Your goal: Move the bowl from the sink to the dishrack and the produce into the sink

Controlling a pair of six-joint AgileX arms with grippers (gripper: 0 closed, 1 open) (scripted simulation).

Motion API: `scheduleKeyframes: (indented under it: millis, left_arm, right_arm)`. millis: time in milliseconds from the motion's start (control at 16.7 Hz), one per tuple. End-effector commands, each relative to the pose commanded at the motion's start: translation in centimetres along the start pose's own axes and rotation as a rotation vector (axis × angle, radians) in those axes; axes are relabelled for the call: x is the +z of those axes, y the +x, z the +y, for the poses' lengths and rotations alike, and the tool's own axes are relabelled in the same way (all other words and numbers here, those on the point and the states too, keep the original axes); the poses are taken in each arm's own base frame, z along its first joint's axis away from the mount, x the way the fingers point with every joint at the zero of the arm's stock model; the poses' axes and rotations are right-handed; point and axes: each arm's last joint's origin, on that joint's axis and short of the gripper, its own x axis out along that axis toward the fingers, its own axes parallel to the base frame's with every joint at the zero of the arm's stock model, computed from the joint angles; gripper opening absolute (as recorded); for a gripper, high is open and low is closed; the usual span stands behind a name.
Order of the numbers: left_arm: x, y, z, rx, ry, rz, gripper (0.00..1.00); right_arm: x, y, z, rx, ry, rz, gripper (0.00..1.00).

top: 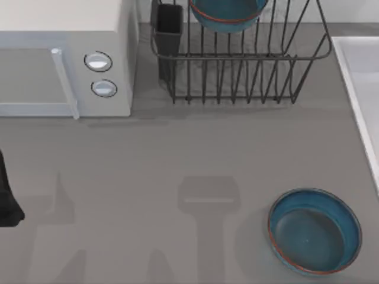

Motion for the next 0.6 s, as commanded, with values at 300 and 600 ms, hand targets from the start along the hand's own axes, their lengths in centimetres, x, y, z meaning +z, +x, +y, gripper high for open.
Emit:
scheduleKeyframes:
  millis: [300,600]
  left_arm:
    - [0.0,0.0,0.0,0.000,0.000,0.000,1.00]
    - [0.0,0.0,0.0,0.000,0.000,0.000,1.00]
  right_arm:
    - [1.1,0.1,0.3,-0.008,-0.005,-0.006,1.00]
    - [6.1,-0.4,2.5,-0.013,-0.010,-0.009,1.00]
